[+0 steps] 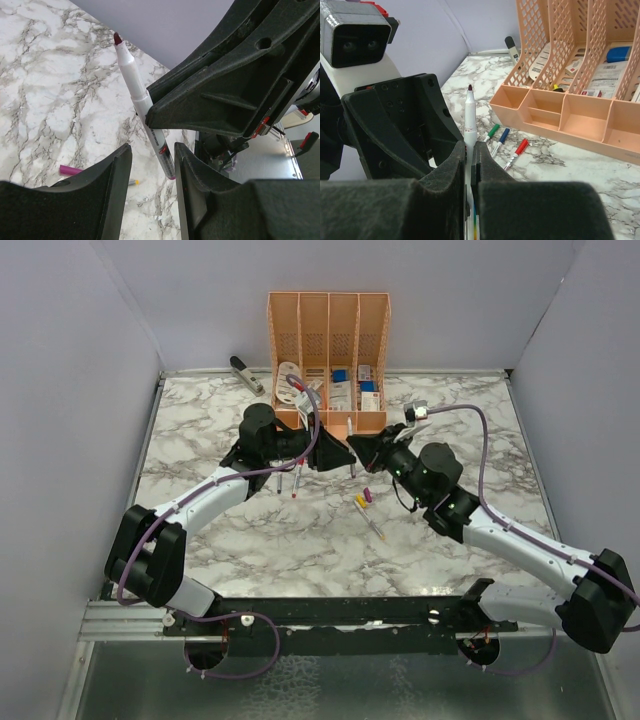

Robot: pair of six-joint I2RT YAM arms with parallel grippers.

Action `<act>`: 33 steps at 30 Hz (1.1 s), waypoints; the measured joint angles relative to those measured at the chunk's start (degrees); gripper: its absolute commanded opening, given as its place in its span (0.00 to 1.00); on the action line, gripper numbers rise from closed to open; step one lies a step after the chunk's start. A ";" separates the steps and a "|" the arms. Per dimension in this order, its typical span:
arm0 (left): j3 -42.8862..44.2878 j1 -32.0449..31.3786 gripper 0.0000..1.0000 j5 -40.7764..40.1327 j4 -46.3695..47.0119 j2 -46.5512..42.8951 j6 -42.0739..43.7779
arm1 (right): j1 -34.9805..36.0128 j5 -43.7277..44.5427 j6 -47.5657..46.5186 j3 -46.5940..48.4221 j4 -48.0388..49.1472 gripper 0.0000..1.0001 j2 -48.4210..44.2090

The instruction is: Insert the pens into the pen caps

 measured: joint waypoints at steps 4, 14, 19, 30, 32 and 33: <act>0.20 0.00 0.35 -0.09 0.00 0.00 -0.20 | 0.00 -0.57 0.26 -0.72 1.27 0.01 0.37; 0.31 -0.42 0.15 -1.46 0.11 0.00 -1.20 | 0.00 -1.62 0.94 -1.11 4.55 0.01 1.66; 0.31 -0.31 0.02 -2.05 0.11 0.02 -1.77 | 0.00 -1.60 0.98 -1.46 5.57 0.01 1.66; 0.28 -0.42 0.00 -3.15 -0.02 0.22 -1.62 | 0.00 -1.77 -0.48 -1.49 5.46 0.07 1.84; 0.17 -0.55 0.00 -3.76 -0.44 0.22 -1.38 | 0.00 -1.62 -0.98 -1.49 4.74 0.13 1.53; 0.04 -0.68 0.00 -3.91 -0.63 0.22 -1.25 | 0.00 -1.44 -1.40 -1.49 3.98 0.16 1.18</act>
